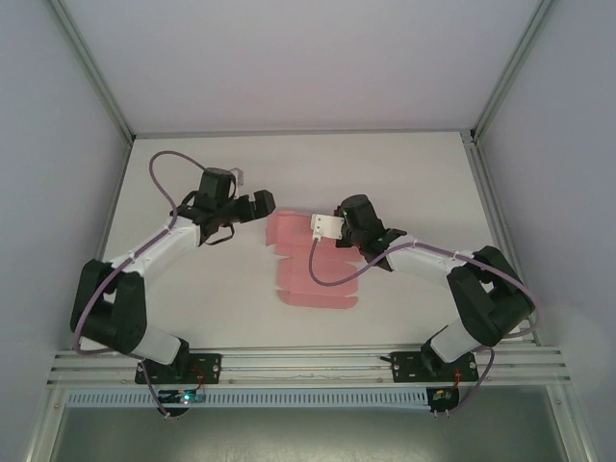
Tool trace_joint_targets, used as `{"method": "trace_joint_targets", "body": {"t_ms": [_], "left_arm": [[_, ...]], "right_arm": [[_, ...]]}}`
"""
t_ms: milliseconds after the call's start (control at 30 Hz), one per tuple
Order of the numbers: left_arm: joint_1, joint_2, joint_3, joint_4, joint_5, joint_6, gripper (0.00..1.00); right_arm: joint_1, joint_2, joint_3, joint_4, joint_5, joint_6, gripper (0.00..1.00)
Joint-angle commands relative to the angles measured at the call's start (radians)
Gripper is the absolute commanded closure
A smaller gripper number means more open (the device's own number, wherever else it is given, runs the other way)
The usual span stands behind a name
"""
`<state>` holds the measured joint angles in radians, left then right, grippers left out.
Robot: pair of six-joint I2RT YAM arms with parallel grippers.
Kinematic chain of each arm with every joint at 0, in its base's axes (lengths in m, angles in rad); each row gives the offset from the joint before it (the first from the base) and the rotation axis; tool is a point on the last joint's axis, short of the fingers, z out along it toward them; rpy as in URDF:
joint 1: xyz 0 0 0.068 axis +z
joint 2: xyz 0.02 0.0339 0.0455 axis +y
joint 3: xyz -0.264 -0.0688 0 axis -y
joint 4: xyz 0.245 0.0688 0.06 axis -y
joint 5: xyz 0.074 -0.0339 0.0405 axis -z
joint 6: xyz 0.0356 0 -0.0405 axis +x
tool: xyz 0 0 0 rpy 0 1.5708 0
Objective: Assemble paper box
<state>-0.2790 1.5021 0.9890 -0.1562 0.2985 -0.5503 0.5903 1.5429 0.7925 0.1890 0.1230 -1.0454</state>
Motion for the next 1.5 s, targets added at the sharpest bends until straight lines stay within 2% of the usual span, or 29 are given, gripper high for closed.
{"method": "trace_joint_targets", "body": {"t_ms": [0,200,367,500,667,767,933,1000,1100,1267,1467], "left_arm": [[0.013,0.059,0.045,0.085,0.078,0.019,0.0],[0.005,0.148,0.062,0.153,0.172,0.012,0.0],[-0.025,0.182,0.066,0.083,0.151,0.087,0.0],[-0.066,0.209,0.078,0.083,0.152,0.127,0.0],[-0.106,0.252,0.123,0.004,0.076,0.174,0.0],[-0.11,0.27,0.119,0.056,0.071,0.132,0.0],[-0.114,0.282,0.079,0.255,0.09,-0.008,0.0],[-0.114,0.267,0.052,0.321,0.103,-0.052,0.0],[-0.11,0.201,0.019,0.299,0.073,-0.035,0.0],[-0.097,0.015,-0.057,0.139,0.006,0.037,0.0],[-0.092,-0.186,-0.207,0.016,-0.064,0.099,0.0]], "right_arm": [[0.002,-0.027,0.003,0.011,-0.014,0.013,1.0],[-0.014,-0.016,0.021,-0.014,-0.013,0.068,1.0],[-0.023,-0.029,0.033,-0.034,-0.065,0.086,1.0],[-0.017,-0.027,0.05,-0.058,-0.062,0.103,1.0],[-0.018,-0.052,0.04,-0.043,-0.077,0.141,1.0],[-0.005,-0.069,0.025,-0.037,-0.093,0.14,1.0],[0.039,-0.084,-0.003,0.003,-0.022,0.177,1.0],[0.045,-0.1,-0.026,0.035,0.004,0.202,1.0],[0.036,-0.13,-0.059,0.064,0.054,0.214,1.0],[-0.007,-0.186,-0.083,0.016,0.091,0.223,1.0],[-0.064,-0.26,-0.117,0.016,0.031,0.278,1.0]]}}
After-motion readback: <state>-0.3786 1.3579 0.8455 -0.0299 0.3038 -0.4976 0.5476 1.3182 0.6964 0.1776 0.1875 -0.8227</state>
